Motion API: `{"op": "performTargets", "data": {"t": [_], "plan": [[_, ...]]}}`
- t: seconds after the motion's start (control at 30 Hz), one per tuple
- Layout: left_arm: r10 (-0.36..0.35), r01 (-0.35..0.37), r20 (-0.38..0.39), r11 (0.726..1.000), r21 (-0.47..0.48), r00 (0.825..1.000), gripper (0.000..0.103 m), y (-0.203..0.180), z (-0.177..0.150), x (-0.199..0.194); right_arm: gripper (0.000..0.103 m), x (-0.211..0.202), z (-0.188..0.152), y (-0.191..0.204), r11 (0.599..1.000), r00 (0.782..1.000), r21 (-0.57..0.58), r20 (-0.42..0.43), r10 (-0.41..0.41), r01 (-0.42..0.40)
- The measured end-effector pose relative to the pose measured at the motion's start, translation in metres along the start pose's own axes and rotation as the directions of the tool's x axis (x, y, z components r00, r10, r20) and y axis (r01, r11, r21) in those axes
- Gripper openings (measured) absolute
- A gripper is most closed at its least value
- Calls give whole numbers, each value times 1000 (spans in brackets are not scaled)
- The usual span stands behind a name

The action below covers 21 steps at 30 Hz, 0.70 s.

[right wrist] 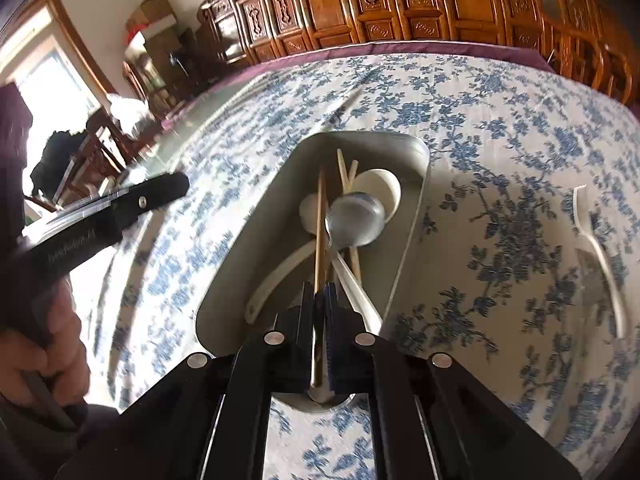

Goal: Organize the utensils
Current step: 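Lower the spatula into the tray with the left tool while the right tool drops the chopstick, then move both open tools to the forks on the cloth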

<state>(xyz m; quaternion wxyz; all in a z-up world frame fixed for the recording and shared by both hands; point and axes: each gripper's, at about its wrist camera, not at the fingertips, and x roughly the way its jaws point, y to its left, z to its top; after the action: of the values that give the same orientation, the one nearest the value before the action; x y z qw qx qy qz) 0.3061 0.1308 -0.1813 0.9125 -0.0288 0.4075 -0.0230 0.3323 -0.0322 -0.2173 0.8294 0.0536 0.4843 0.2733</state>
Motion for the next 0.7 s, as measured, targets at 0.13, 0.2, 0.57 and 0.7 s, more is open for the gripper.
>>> {"op": "performTargets", "data": {"t": [0.13,0.2,0.57,0.7], "plan": [[-3,3,-1,1000,9,1000,15,-3,-1,-1,10,0,0,0,998,998,4,-1,69,-69],[-5,5,-2,1000,18,1000,15,-7,-1,-2,10,-4,-1,1,997,997,-16,7,71,-71],[-54,53,6,992,112,999,35,-58,-8,-11,17,-66,-11,-83,975,978,-125,121,-168,183],[-84,83,5,986,142,996,44,-87,-9,-12,28,-69,-7,-138,949,954,-118,113,-279,291]]}}
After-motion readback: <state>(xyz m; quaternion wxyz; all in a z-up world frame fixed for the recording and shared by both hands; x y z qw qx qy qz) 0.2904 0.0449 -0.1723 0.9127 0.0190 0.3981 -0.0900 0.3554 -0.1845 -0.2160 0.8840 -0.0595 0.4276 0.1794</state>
